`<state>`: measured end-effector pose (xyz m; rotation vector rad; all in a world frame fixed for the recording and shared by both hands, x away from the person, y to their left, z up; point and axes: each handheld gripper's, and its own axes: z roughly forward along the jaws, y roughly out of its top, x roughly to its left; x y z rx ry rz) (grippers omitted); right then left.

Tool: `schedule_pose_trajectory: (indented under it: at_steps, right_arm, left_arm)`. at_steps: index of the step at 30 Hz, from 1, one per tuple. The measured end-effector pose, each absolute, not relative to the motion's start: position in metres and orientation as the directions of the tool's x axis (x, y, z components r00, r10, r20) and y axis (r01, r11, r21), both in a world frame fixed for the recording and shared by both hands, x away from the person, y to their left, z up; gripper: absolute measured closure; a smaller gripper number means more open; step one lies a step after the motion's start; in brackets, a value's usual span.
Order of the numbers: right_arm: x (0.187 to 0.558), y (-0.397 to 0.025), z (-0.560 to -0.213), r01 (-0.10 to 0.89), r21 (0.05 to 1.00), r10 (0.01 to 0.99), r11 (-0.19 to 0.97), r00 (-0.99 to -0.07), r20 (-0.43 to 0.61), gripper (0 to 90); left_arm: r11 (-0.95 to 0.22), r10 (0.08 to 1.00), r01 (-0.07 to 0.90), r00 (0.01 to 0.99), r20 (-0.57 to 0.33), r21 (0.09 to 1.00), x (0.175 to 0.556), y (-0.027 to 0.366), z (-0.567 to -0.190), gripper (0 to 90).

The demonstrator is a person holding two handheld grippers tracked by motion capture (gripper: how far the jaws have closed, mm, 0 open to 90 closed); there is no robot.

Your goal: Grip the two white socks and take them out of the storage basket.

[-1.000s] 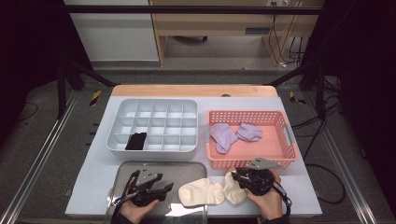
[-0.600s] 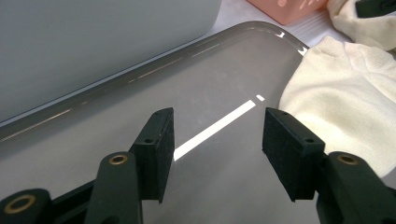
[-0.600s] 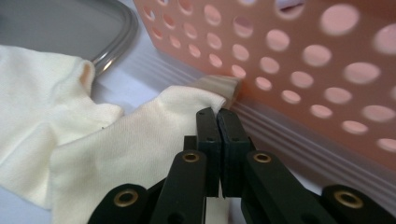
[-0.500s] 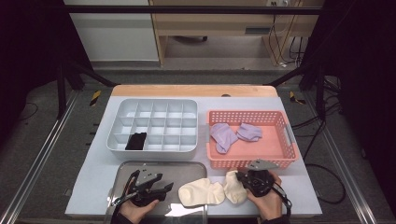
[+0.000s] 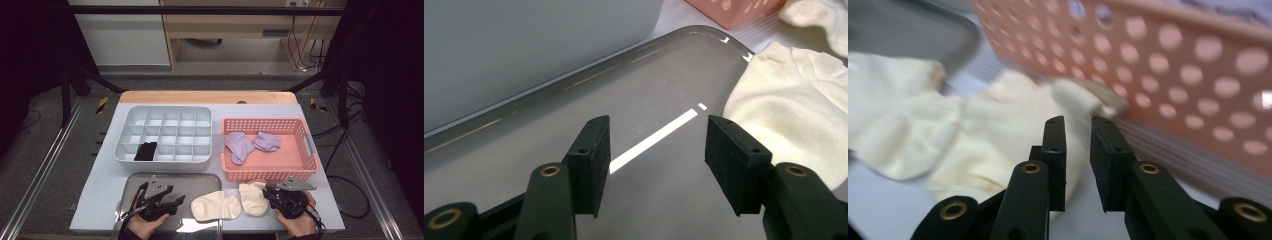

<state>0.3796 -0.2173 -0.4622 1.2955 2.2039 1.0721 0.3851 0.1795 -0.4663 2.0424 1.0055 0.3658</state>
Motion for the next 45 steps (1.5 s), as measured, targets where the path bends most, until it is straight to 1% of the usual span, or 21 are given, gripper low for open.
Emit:
schedule_pose_trajectory:
  at_steps: [2,4,10,12,14,15,17,19,20,23,26,29,31,33,37,39,42,45]
  right_arm:
    - [0.375,-0.214,-0.456,0.54,0.789,0.836,0.292,-0.545,0.064,77.0]
    - [0.371,-0.208,-0.455,0.533,0.789,0.812,0.304,-0.578,0.078,76.2]
    - [0.361,-0.183,-0.467,0.537,0.757,0.744,0.373,-0.66,0.102,71.0]
    - [0.358,-0.178,-0.47,0.537,0.748,0.725,0.391,-0.68,0.11,67.7]
    - [0.356,-0.176,-0.473,0.538,0.736,0.715,0.411,-0.691,0.106,66.5]
    - [0.356,-0.175,-0.475,0.546,0.721,0.711,0.427,-0.695,0.105,68.0]
    - [0.356,-0.173,-0.479,0.537,0.713,0.705,0.451,-0.704,0.084,73.7]
    - [0.357,-0.173,-0.478,0.536,0.708,0.71,0.46,-0.7,0.069,84.2]
    - [0.358,-0.173,-0.477,0.549,0.707,0.719,0.446,-0.69,0.083,86.2]
    - [0.358,-0.174,-0.47,0.546,0.721,0.727,0.428,-0.681,0.085,88.2]
    - [0.359,-0.174,-0.455,0.532,0.768,0.715,0.358,-0.684,0.14,88.4]
    - [0.363,-0.167,-0.446,0.535,0.787,0.699,0.308,-0.688,0.194,88.3]
    - [0.368,-0.156,-0.446,0.555,0.779,0.679,0.292,-0.694,0.24,88.2]
    - [0.373,-0.145,-0.448,0.569,0.77,0.668,0.289,-0.696,0.263,88.1]
    - [0.385,-0.122,-0.457,0.597,0.741,0.683,0.308,-0.681,0.265,87.8]
    - [0.388,-0.116,-0.463,0.606,0.727,0.683,0.323,-0.681,0.265,86.1]
    - [0.389,-0.117,-0.463,0.579,0.751,0.663,0.319,-0.702,0.26,80.1]
    - [0.388,-0.126,-0.455,0.563,0.775,0.67,0.286,-0.696,0.259,78.7]
  left_arm:
    - [-0.355,0.762,0.527,0.642,-0.088,0.772,0.385,0.18,-0.466,43.3]
    - [-0.355,0.761,0.527,0.643,-0.089,0.772,0.385,0.179,-0.466,43.2]
    - [-0.322,0.754,0.54,0.643,-0.134,0.778,0.383,0.179,-0.464,42.9]
    - [-0.317,0.752,0.544,0.643,-0.143,0.777,0.382,0.179,-0.464,43.4]
    - [-0.321,0.75,0.549,0.645,-0.147,0.772,0.382,0.178,-0.464,43.8]
    - [-0.321,0.75,0.551,0.645,-0.148,0.77,0.382,0.178,-0.465,44.1]
    - [-0.32,0.749,0.556,0.645,-0.155,0.767,0.383,0.177,-0.465,44.5]
    - [-0.318,0.748,0.559,0.645,-0.16,0.765,0.383,0.177,-0.465,44.9]
    - [-0.318,0.748,0.56,0.644,-0.161,0.765,0.383,0.177,-0.465,45.1]
    - [-0.31,0.749,0.563,0.641,-0.168,0.766,0.384,0.177,-0.465,45.5]
    - [-0.311,0.749,0.563,0.641,-0.167,0.766,0.384,0.177,-0.466,45.6]
    - [-0.313,0.751,0.56,0.641,-0.162,0.767,0.385,0.177,-0.466,45.6]
    - [-0.311,0.753,0.559,0.639,-0.16,0.769,0.385,0.178,-0.465,45.4]
    - [-0.311,0.754,0.558,0.637,-0.157,0.769,0.385,0.179,-0.465,45.1]
    - [-0.309,0.756,0.552,0.637,-0.152,0.774,0.385,0.179,-0.464,44.5]
    - [-0.319,0.758,0.541,0.639,-0.133,0.778,0.385,0.18,-0.464,44.6]
    - [-0.321,0.767,0.519,0.633,-0.104,0.792,0.383,0.18,-0.462,45.7]
    - [-0.321,0.774,0.504,0.628,-0.085,0.802,0.383,0.181,-0.461,46.5]
